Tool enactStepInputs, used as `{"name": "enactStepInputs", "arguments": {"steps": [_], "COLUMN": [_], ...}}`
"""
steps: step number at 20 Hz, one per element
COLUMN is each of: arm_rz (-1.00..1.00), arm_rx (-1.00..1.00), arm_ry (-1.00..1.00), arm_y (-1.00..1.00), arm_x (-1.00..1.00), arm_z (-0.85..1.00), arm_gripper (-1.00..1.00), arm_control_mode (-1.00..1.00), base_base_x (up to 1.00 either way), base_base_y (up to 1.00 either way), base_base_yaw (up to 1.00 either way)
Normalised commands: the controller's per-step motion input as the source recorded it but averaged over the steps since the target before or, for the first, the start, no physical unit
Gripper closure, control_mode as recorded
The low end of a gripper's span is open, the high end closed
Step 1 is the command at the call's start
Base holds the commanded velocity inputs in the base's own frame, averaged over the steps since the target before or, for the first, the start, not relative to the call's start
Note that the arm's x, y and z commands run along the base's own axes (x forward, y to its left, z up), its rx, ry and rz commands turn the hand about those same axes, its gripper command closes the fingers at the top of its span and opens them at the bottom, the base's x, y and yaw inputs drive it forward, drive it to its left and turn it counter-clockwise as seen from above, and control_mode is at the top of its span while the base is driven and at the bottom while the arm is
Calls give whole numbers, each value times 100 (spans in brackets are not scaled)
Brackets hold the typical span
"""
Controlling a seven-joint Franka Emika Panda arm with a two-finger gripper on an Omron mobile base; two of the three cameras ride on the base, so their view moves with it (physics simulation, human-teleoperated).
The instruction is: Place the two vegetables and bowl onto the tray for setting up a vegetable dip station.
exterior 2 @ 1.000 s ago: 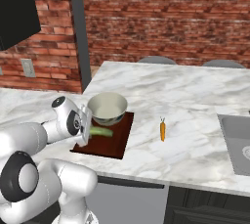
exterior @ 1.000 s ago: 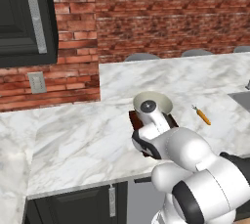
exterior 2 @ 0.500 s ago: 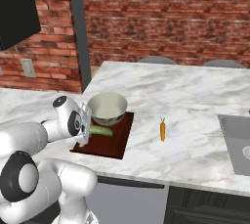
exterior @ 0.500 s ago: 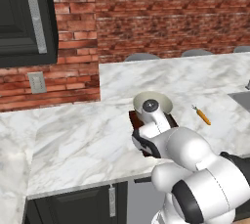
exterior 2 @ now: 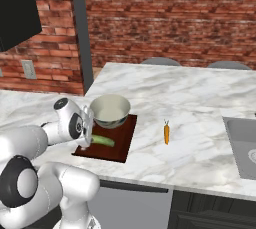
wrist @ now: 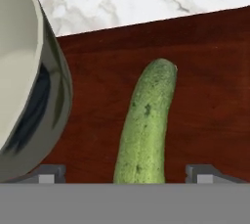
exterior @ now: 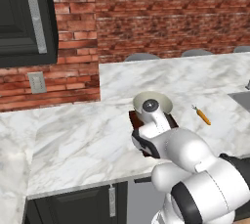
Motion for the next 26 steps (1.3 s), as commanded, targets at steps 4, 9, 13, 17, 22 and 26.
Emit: {"name": "enactStepInputs", "arguments": {"steps": [4, 9, 13, 17, 22, 26], "arm_rz": [-2, 0, -4, -8, -3, -1], "arm_rx": [0, 0, 0, 0, 2, 1], "arm_ry": [0, 0, 0, 0, 1, 9], "arm_y": [-3, -12, -39, -49, -62, -72], "arm_x": [-49, -39, -36, -27, 2, 32], "arm_z": [3, 18, 22, 17, 8, 3], "arm_gripper": [-100, -100, -100, -100, -100, -100], "arm_control_mode": [-100, -100, -100, -100, -100, -100], "base_base_x": [0, 0, 0, 0, 0, 0], "base_base_y": [0, 0, 0, 0, 0, 0], "base_base_yaw": [0, 0, 0, 0, 0, 0]}}
